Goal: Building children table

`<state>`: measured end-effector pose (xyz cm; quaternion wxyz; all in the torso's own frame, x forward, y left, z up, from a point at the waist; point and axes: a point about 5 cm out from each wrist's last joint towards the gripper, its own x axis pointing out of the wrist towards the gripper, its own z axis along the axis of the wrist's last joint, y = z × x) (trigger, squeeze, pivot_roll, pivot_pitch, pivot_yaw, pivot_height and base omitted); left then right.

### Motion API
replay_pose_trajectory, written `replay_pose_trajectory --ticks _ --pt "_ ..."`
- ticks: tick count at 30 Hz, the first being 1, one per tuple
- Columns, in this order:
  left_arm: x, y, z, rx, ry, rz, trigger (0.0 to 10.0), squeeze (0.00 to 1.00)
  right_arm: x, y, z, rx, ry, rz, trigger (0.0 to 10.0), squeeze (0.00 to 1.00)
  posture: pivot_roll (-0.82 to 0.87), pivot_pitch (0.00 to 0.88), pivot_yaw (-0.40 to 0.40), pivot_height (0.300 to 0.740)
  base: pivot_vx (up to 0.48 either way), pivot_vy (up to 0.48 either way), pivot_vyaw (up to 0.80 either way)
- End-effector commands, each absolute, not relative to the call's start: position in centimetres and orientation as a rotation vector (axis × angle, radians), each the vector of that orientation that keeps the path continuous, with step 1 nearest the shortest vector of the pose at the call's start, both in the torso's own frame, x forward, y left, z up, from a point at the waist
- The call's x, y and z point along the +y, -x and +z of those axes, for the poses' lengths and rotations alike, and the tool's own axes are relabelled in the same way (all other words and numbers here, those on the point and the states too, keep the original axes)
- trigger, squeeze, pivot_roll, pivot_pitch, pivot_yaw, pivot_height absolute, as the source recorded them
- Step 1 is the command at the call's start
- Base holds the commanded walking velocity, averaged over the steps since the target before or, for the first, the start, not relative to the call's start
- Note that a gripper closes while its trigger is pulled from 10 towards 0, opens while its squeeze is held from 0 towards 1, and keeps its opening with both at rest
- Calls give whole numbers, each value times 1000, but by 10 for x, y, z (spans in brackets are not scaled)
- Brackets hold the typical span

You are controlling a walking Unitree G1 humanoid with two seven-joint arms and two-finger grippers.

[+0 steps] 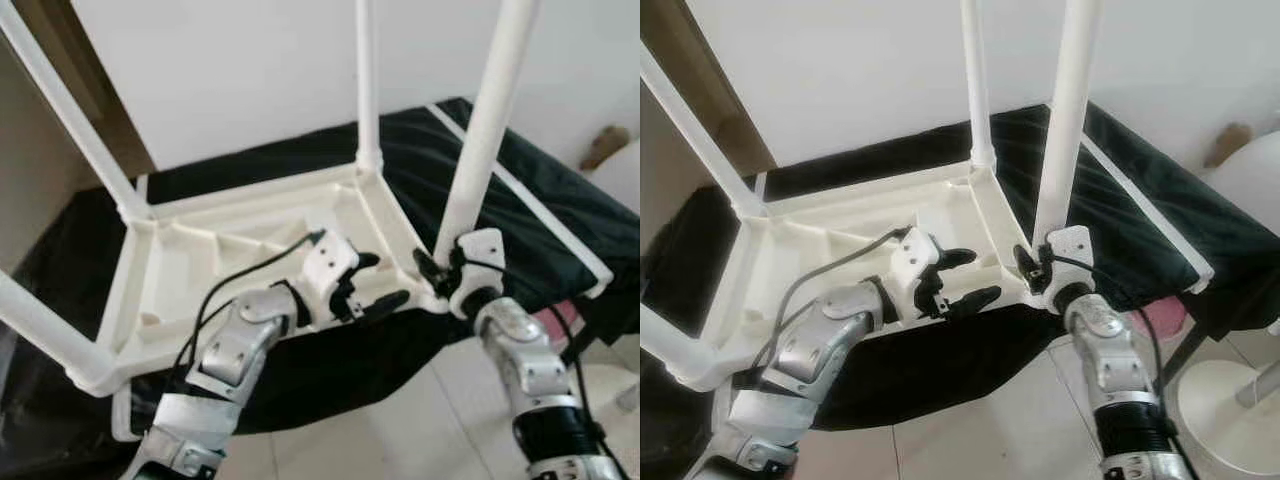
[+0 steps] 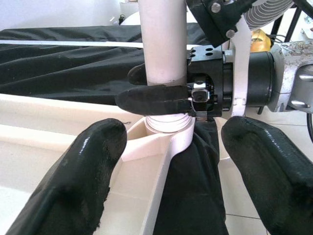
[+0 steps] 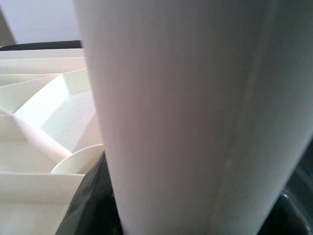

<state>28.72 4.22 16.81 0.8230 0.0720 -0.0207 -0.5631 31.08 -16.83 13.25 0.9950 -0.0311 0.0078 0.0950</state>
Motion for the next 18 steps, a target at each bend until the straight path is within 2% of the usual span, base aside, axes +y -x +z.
replay_pose_trajectory --ticks 1,3,6,10,13,18 --pt "47 -287 168 -39 -161 -1170 10000 0 -168 -308 120 86 17 142 10000 0 -91 0 116 740 0 0 0" --pt "48 -288 168 -39 -161 -1160 10000 0 -163 -305 117 93 4 35 10000 0 -88 0 114 740 0 0 0" --pt "48 -288 168 -38 -162 -1159 10000 0 -161 -303 116 98 -4 -7 10000 0 -89 0 117 740 0 0 0" --pt "48 -292 170 -43 -171 -1147 10000 0 -158 -297 112 112 -41 -238 10000 0 -87 0 119 740 0 0 0" --pt "47 -293 172 -48 -167 -1143 10000 0 -151 -294 113 114 -65 -294 10000 0 -83 0 116 740 0 0 0" --pt "47 -292 172 -51 -165 -1145 10000 0 -141 -294 117 104 -75 -272 10000 0 -83 0 116 740 0 0 0"
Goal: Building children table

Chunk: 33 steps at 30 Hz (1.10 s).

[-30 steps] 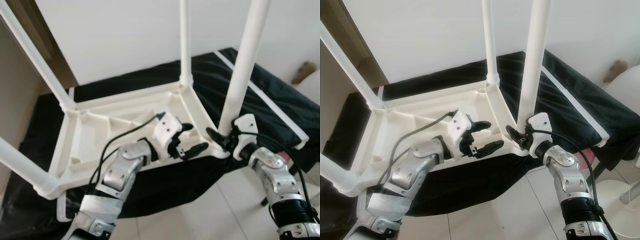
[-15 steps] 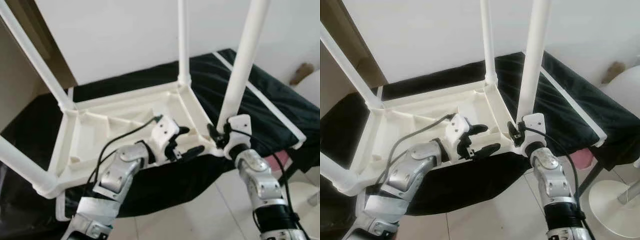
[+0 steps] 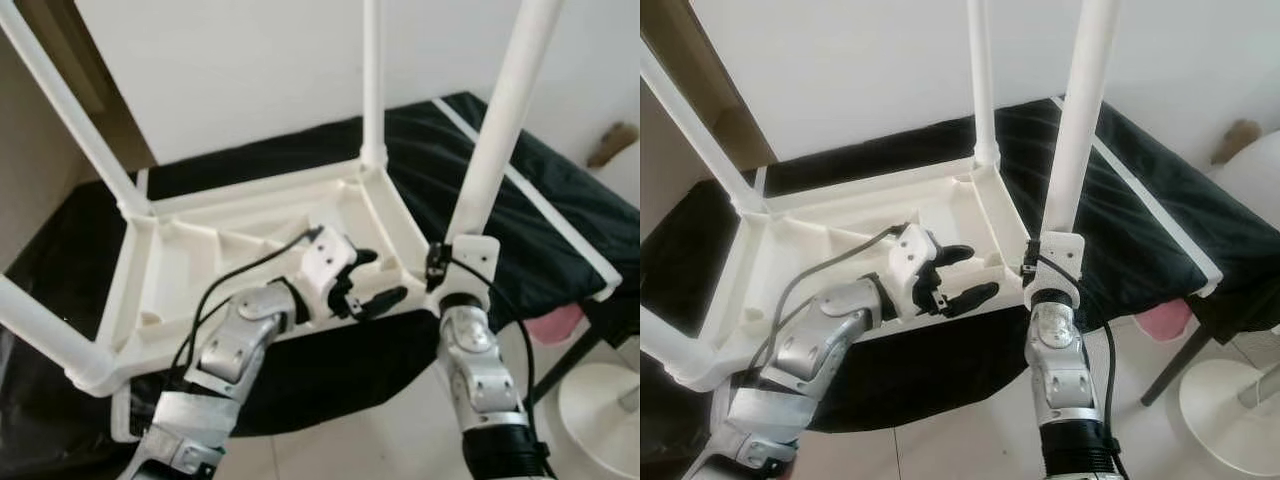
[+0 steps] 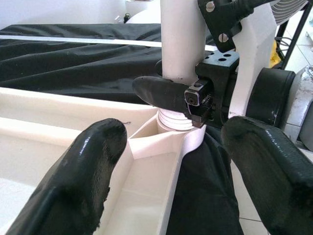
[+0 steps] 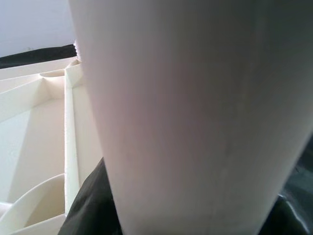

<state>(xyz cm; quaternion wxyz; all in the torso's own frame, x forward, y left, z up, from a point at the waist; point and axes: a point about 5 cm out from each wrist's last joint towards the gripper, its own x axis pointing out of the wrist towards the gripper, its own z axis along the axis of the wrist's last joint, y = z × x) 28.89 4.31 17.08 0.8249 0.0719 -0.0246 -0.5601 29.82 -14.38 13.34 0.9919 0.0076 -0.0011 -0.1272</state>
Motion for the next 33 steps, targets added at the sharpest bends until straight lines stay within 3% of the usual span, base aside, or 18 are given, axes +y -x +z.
replay_pose_trajectory --ticks 1,17,18,23,28,29,33 --pt "47 -292 172 -52 -166 -1146 10000 0 -141 -295 118 99 -70 -273 10000 0 -83 0 116 740 0 0 0" --pt "49 -296 175 -61 -162 -1128 10000 0 -144 -296 125 72 -56 -315 10000 0 -88 0 113 740 0 0 0" --pt "49 -296 175 -61 -162 -1127 10000 0 -144 -296 126 66 -58 -315 10000 1000 -88 0 113 740 0 0 0" --pt "49 -296 175 -59 -159 -1127 10000 0 -150 -295 131 26 -67 -289 10000 1000 -87 0 113 740 0 0 0" --pt "49 -294 174 -52 -157 -1134 10000 0 -166 -293 142 -51 -84 -86 10000 1000 -92 0 115 740 0 0 0" --pt "49 -294 174 -51 -156 -1136 10000 0 -170 -293 145 -63 -59 -14 10000 0 -92 0 115 740 0 0 0" --pt "49 -294 174 -49 -152 -1142 10000 0 -174 -294 150 -74 31 159 10000 0 -95 0 118 740 0 0 0"
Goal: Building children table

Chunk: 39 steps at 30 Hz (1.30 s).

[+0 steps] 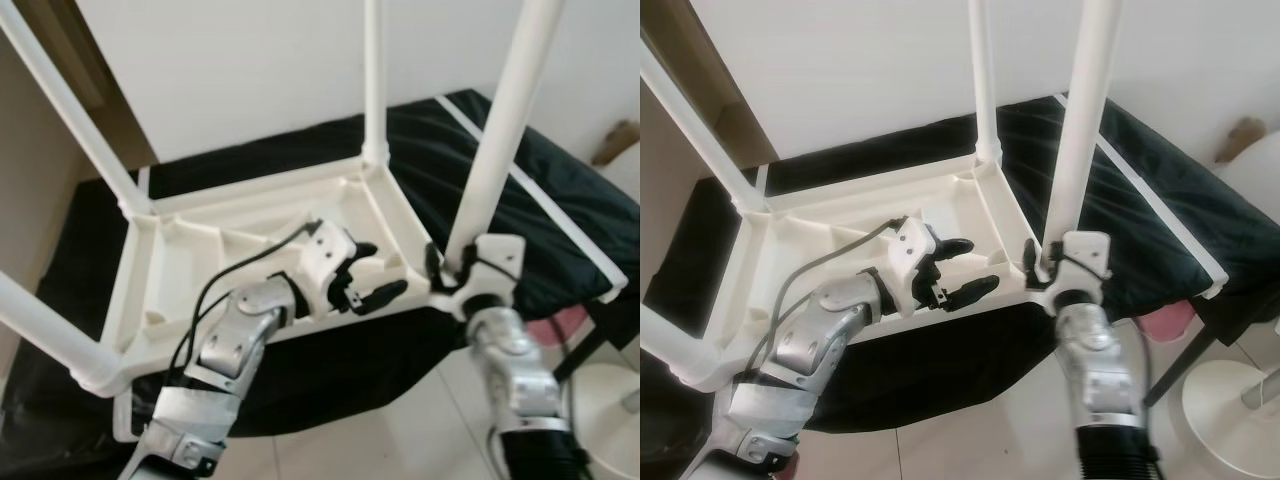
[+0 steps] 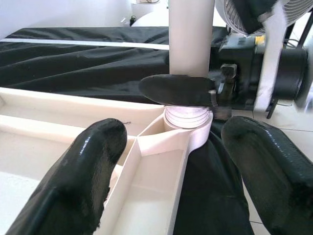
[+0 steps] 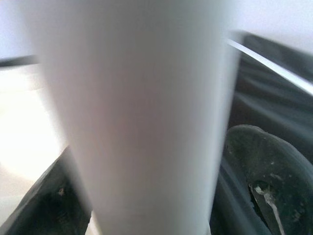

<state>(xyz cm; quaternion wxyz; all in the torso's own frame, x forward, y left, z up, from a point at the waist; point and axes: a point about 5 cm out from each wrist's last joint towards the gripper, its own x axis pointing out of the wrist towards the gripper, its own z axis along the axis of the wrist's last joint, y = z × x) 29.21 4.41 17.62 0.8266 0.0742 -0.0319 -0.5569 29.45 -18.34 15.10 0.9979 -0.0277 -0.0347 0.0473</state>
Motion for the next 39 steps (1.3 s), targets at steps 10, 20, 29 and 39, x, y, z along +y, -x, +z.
replay_pose_trajectory --ticks 10,20,29,39 --pt "43 -289 170 -36 -157 -1194 10000 0 -178 -306 151 -15 154 459 10000 0 -109 0 116 740 0 0 0" --pt "43 -276 160 -5 -213 -1279 10000 0 -178 -315 146 20 201 581 2157 0 -91 0 110 740 0 0 0" --pt "48 -278 155 14 -259 -1249 10000 0 -175 -314 135 62 217 632 0 0 -75 0 104 740 0 0 0" --pt "50 -278 155 17 -260 -1237 10000 0 -173 -312 127 102 186 532 10000 0 -69 0 100 740 0 0 0"
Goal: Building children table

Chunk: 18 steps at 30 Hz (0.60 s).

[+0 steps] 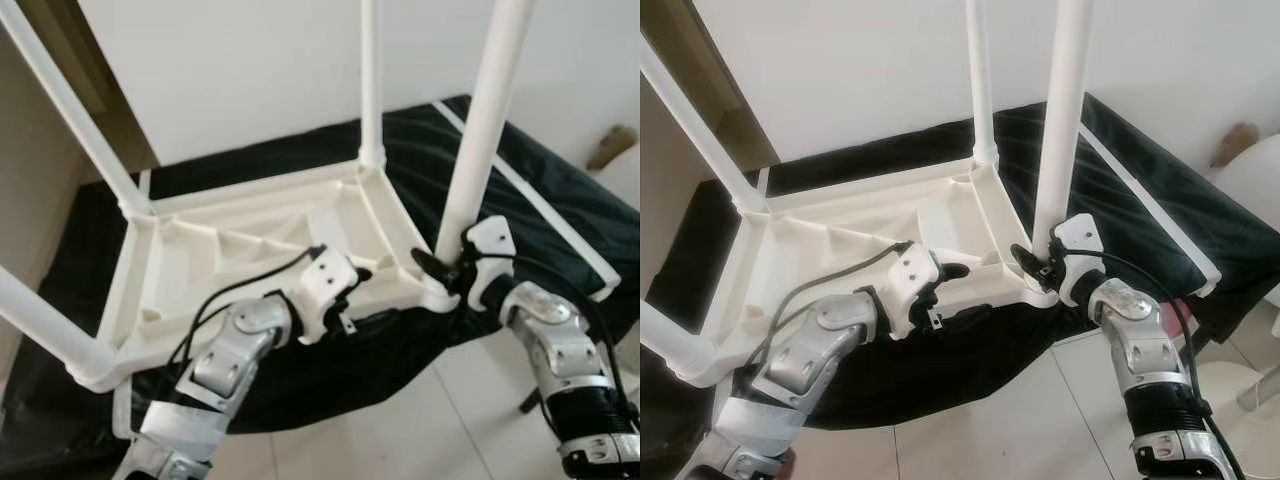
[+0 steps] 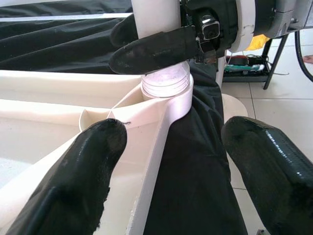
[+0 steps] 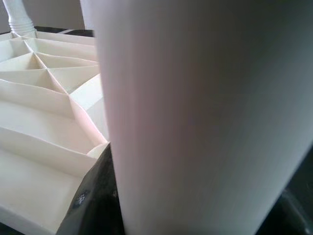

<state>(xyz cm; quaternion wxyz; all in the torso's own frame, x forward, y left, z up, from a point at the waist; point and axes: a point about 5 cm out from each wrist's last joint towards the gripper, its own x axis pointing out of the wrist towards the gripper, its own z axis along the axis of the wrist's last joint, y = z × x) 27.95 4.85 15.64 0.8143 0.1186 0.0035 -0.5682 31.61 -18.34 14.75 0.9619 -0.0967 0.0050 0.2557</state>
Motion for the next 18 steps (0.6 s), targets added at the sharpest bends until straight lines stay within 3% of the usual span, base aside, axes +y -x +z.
replay_pose_trajectory --ticks 1,5,9,12,13,15,18 --pt "50 -278 155 17 -260 -1237 10000 0 -173 -312 127 102 186 532 10000 0 -69 0 100 740 0 0 0" --pt "50 -278 155 17 -259 -1234 10000 0 -173 -313 128 104 146 461 10000 0 -74 0 102 740 0 0 0" --pt "50 -278 155 17 -252 -1230 10000 0 -151 -309 131 105 38 255 10000 0 -85 0 108 740 0 0 0" --pt "49 -278 155 16 -251 -1231 10000 0 -148 -308 131 110 27 217 10000 0 -85 0 108 740 0 0 0" --pt "49 -278 155 16 -250 -1233 10000 0 -147 -306 124 153 -33 52 10000 0 -91 0 106 740 0 0 0" --pt "49 -278 155 16 -250 -1233 10000 0 -147 -306 124 153 -33 52 10000 0 -91 0 106 740 0 0 0" --pt "48 -279 155 14 -249 -1235 10000 0 -148 -304 118 186 -80 -94 10000 0 -94 0 106 740 0 0 0"
